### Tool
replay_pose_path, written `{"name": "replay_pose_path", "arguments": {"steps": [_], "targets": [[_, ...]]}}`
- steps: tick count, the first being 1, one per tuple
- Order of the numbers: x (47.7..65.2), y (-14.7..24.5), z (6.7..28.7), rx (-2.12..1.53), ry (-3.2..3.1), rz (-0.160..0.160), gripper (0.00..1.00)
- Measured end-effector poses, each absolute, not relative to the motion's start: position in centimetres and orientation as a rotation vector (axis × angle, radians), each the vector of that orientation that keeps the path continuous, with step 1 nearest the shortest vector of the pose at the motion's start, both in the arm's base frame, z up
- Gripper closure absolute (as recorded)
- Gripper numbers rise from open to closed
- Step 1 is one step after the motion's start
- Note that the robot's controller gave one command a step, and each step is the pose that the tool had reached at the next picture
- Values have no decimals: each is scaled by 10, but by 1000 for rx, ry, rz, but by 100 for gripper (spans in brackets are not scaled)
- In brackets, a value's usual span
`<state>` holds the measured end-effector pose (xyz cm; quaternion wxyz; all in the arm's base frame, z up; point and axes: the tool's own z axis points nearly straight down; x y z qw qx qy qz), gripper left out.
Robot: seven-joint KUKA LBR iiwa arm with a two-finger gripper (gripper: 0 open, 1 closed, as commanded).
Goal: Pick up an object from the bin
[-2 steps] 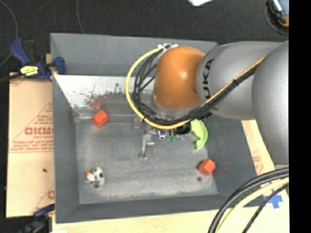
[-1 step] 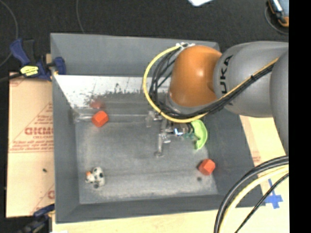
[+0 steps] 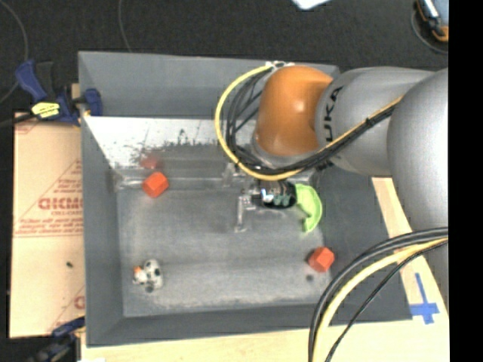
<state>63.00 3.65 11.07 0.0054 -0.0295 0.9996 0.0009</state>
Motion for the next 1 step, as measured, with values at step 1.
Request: {"name": "replay_pose_path", "arguments": {"steps": [1], "targets": [[646, 14, 167, -263, 3123, -1, 0]]}}
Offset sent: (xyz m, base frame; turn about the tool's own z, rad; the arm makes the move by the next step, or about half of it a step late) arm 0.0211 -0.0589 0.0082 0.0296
